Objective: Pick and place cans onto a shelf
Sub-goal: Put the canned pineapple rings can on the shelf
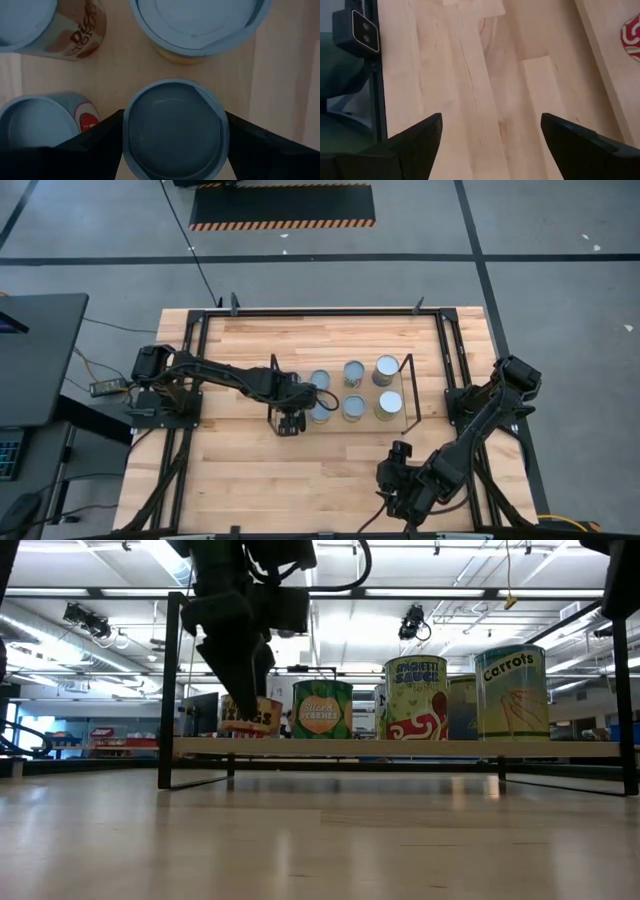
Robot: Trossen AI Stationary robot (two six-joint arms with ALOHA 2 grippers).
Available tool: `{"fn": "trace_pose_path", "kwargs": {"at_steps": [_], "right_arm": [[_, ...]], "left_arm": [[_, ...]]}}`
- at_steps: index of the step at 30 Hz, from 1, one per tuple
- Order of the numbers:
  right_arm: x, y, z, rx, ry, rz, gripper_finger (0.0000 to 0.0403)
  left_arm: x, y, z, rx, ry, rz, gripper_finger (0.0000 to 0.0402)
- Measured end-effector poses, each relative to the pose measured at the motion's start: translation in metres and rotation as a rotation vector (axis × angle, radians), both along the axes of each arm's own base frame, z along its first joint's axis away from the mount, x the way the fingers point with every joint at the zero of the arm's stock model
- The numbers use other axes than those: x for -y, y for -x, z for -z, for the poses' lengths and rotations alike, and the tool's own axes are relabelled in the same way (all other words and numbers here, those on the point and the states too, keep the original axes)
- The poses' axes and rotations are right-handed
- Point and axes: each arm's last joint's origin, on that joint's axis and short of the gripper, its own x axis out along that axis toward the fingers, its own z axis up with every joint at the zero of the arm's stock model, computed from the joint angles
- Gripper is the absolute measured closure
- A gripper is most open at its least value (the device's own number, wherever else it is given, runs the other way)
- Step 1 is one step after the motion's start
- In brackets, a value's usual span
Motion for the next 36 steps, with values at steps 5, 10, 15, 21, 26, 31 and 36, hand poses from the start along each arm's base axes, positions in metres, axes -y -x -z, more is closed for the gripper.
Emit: {"fn": "trace_pose_path", "kwargs": {"at_steps": [5,10,15,21,26,31,36], "right_arm": [[-0.0009,-0.0011,-0.0004,0.006,-0.016,-0.001,0.0056],[-0.0014,-0.0013,-0.0004,-0.003,-0.031,-0.008,0.0056],[-0.0015,-0.0013,-0.0003,-0.005,-0.031,-0.009,0.0056],[-0.0015,-0.0013,-0.0002,-0.005,-0.031,-0.009,0.0056],[-0.0015,-0.0013,-0.0002,-0.004,-0.034,-0.005,0.0056],[-0.0023,-0.0020,-0.0006,0.004,-0.041,-0.007,0.0056],[-0.0007,-0.0040,-0.0006,0.005,-0.041,-0.002,0.0056]], "left_arm": [[0.0007,0.0015,0.0006,-0.018,0.022,0.008,0.0095],[0.0008,0.0012,0.0006,-0.014,0.029,-0.010,0.0089],[0.0009,0.0008,0.0003,-0.009,0.035,-0.016,0.0087],[0.0003,0.0006,0.0004,-0.010,0.059,-0.017,0.0087],[0.0032,-0.0003,0.0001,-0.001,0.037,0.051,0.0087],[0.0054,0.0008,0.0004,-0.012,0.046,0.060,0.0100],[0.0049,0.0025,0.0008,-0.028,0.054,0.027,0.0096]]}}
